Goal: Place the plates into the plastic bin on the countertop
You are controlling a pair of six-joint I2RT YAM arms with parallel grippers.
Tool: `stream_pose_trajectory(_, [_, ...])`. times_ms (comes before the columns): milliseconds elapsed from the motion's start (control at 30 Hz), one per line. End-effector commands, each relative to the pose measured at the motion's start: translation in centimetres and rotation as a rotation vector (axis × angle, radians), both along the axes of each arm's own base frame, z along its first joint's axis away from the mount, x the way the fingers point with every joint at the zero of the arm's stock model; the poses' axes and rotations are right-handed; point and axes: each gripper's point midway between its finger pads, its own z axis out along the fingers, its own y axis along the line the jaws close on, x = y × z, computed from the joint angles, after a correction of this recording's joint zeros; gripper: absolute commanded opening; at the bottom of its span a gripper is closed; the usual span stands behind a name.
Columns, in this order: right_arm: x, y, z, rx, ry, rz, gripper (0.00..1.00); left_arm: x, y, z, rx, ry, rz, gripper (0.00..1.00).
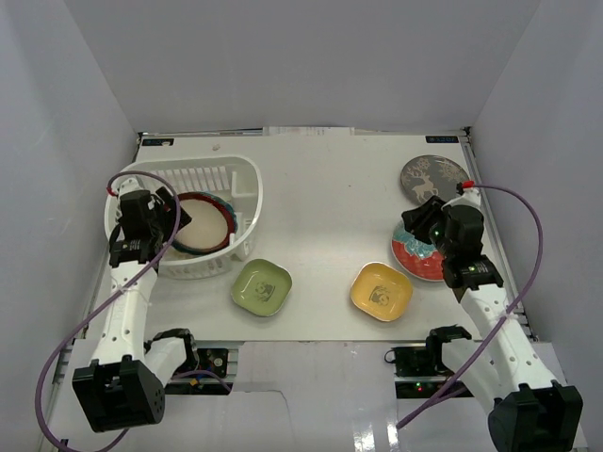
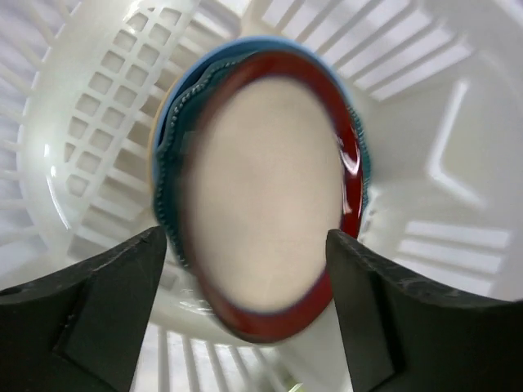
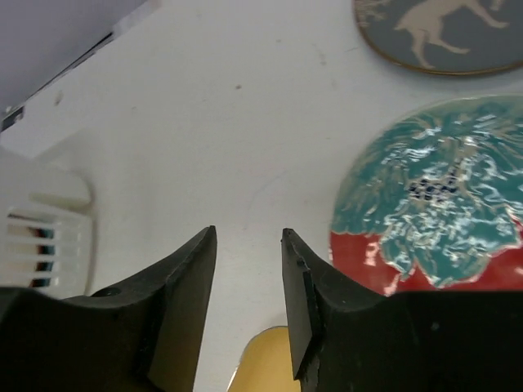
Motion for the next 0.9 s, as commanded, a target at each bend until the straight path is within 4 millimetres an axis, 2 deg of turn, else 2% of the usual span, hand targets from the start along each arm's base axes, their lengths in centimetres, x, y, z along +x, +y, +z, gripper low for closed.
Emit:
stream_pose_trajectory(0, [-0.2, -5.5, -3.6, -0.117, 0.097, -0.244, 0.44, 1.3, -0.5, 2.5, -0.017, -0.143, -0.011, 0.95])
stream_pose_trajectory(67, [-0.7, -7.1, -5.1, -0.108, 0.138, -0.317, 0.52, 1.1, -0.6, 2.9, -0.018, -0.156, -0.016, 0.98])
stream_pose_trajectory(133, [-1.5, -10.0, -7.3, -0.094, 0.190, -0.427, 0.62, 0.8, -0.7, 4.9, -0.014, -0.217, -0.015, 0.98])
stream_pose_trajectory(200, [-2.2, -12.6, -8.5, -0.059, 0.223, -0.512, 0.64, 0.6, -0.6, 6.6, -0.012, -0.269, -0.003, 0.98])
stream_pose_trajectory(233, [-2.7, -13.2, -9.3, -0.043, 0.243, -0.533, 0.66, 0.2, -0.5, 8.3, -0.012, -0.328, 0.008, 0.98])
stream_pose_trajectory(300, [-3.4, -15.0, -10.1, 0.007, 0.269, -0.593, 0.72, -0.1, -0.3, 9.3, 0.001, -0.359, 0.024, 0.98])
stream_pose_trajectory(367, [-4.3, -16.0, -11.1, 0.013, 0.299, -0.651, 0.78, -0.2, -1.5, 10.0, -0.005, -0.377, -0.023, 0.98])
stream_pose_trajectory(400, [-5.0, -17.0, -12.0, -0.001, 0.317, -0.711, 0.84, -0.2, -3.1, 10.4, -0.030, -0.396, -0.093, 0.98])
stream_pose_trajectory(500, [-6.1, -18.0, -13.0, 0.004, 0.346, -0.766, 0.85, -0.5, -6.7, 11.5, -0.072, -0.421, -0.259, 0.98])
stream_pose_trajectory(533, [-6.3, -18.0, -13.2, 0.014, 0.353, -0.771, 0.84, -0.9, -9.0, 12.0, -0.101, -0.429, -0.366, 0.98])
stream_pose_trajectory(600, [-6.6, -17.5, -13.8, 0.058, 0.362, -0.763, 0.84, -1.8, -11.5, 13.7, -0.129, -0.467, -0.485, 0.98])
stream_pose_trajectory(633, [-6.7, -17.3, -14.1, 0.069, 0.370, -0.764, 0.84, -2.7, -13.3, 14.3, -0.167, -0.482, -0.586, 0.98])
stream_pose_trajectory(767, [-6.7, -15.9, -16.2, 0.128, 0.431, -0.700, 0.82, -5.4, -17.4, 15.5, -0.274, -0.489, -0.827, 0.98])
stream_pose_trajectory(800, [-6.8, -14.5, -17.4, 0.167, 0.478, -0.638, 0.81, -5.9, -18.0, 15.2, -0.307, -0.474, -0.866, 0.98])
stream_pose_trajectory(867, [-6.4, -13.3, -18.2, 0.212, 0.488, -0.577, 0.79, -7.2, -19.3, 15.0, -0.365, -0.459, -0.960, 0.98])
